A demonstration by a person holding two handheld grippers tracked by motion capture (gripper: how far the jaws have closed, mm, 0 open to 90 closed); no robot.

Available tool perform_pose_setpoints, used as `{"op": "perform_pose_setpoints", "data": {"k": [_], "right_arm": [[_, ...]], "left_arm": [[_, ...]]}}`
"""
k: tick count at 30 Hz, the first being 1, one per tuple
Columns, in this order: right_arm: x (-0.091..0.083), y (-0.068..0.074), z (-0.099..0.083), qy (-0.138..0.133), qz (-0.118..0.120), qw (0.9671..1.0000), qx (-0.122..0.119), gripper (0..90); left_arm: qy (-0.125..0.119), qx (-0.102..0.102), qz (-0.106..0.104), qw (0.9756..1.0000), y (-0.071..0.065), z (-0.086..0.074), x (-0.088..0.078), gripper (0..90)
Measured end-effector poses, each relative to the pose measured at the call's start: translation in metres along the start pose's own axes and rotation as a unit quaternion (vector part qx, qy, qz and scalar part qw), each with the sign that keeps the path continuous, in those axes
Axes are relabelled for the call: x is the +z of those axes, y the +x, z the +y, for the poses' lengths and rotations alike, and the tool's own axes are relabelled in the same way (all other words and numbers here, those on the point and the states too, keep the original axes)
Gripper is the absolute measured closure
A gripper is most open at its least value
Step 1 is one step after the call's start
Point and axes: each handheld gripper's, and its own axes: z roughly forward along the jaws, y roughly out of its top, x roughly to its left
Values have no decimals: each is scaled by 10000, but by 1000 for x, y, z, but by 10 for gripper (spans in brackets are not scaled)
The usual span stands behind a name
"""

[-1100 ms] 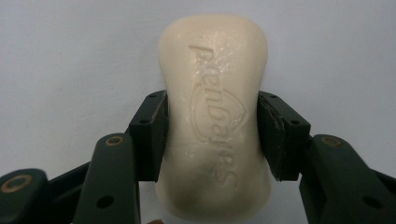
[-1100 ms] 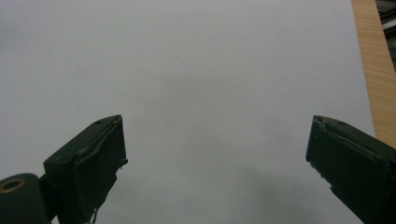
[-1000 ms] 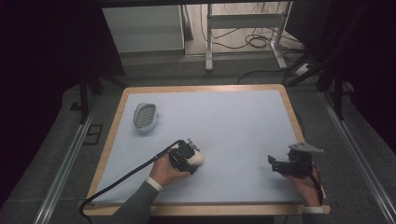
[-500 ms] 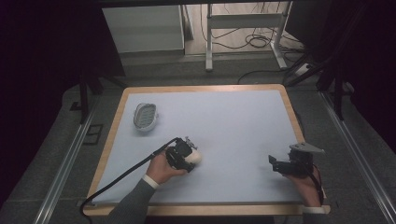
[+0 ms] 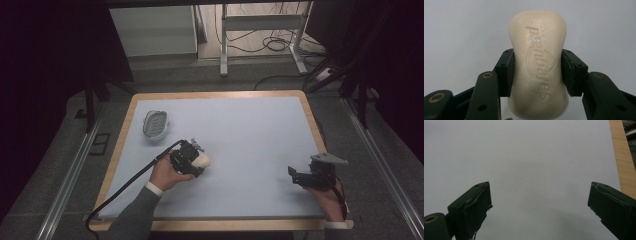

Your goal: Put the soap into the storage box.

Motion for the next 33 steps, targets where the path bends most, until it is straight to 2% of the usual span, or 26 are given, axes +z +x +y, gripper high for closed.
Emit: {"op": "perform_pose_setpoints", "data": {"k": [14, 33], "right_arm": [[1, -1, -1, 33, -29, 10000, -5, 49], [3, -1, -2, 88, -42, 10000, 17, 49]], "left_arm": [[-149, -173, 72, 9997, 21, 2, -14, 494], [-179, -355, 165, 9991, 43, 3, -25, 495]]}}
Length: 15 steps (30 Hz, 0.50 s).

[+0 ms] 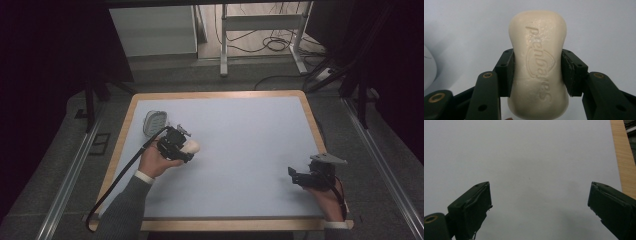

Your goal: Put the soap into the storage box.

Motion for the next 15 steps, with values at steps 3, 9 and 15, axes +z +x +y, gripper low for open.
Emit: {"op": "perform_pose_setpoints", "data": {"k": [3, 9, 15], "right_arm": [[0, 0, 0, -5, 6, 10000, -7, 49], [0, 0, 0, -7, 3, 10000, 6, 49], [0, 0, 0, -1, -6, 10000, 10, 48]], "left_arm": [[0, -28, 22, 10000, 3, 0, -1, 495], [-26, -97, 46, 9999, 11, 1, -6, 495], [-33, -107, 106, 9999, 15, 3, -10, 495]]}}
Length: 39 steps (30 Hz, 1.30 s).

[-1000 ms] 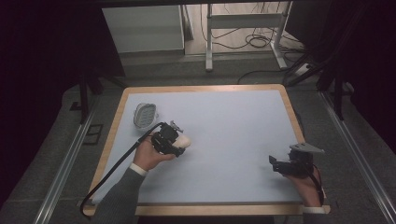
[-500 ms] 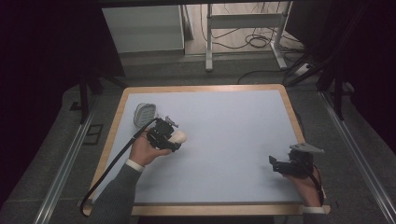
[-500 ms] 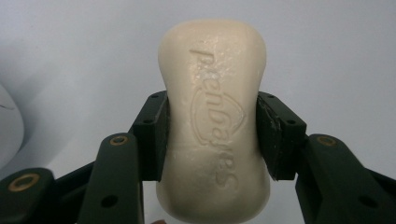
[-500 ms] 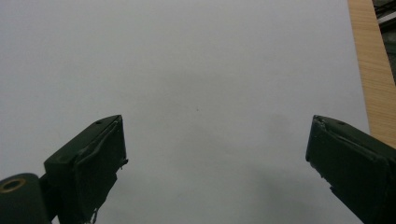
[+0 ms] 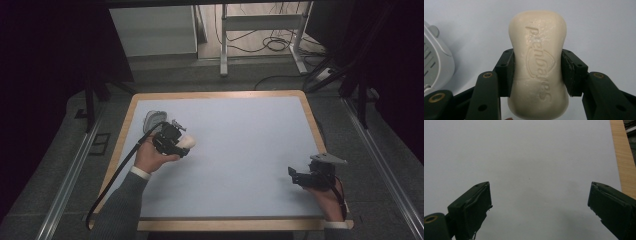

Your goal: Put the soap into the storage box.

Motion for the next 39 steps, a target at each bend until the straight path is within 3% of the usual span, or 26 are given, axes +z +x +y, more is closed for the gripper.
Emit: {"op": "perform_pose_setpoints", "data": {"k": [18, 39], "right_arm": [[0, 0, 0, -6, 9, 10000, -17, 49], [1, -1, -1, 24, -2, 10000, -16, 49]], "left_arm": [[-15, -76, 139, 9999, 17, 9, -10, 495], [-130, -328, 247, 9991, 41, 18, -19, 495]]}}
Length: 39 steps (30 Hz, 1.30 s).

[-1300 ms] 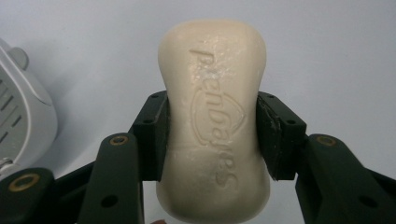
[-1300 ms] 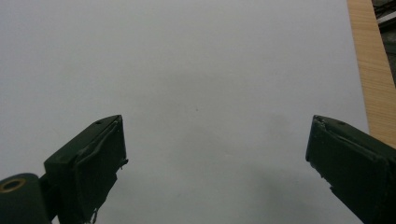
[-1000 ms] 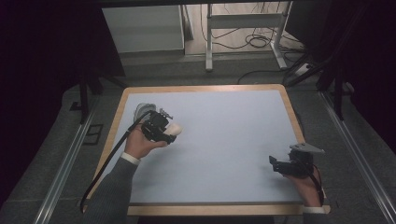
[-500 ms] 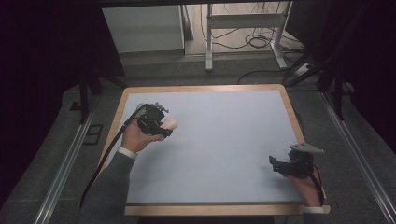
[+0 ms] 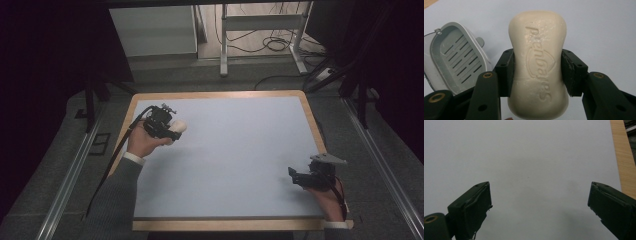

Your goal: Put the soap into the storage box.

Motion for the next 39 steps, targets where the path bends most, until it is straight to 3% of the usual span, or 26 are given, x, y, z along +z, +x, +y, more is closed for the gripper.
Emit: {"op": "perform_pose_setpoints", "data": {"k": [21, 39], "right_arm": [[0, 0, -1, 28, -7, 10000, 9, 49], [1, 0, -1, 48, -3, 10000, -11, 49]], "left_arm": [[91, -339, 143, 9993, 28, 3, 3, 495], [130, -679, 285, 9972, 51, 4, 14, 495]]}}
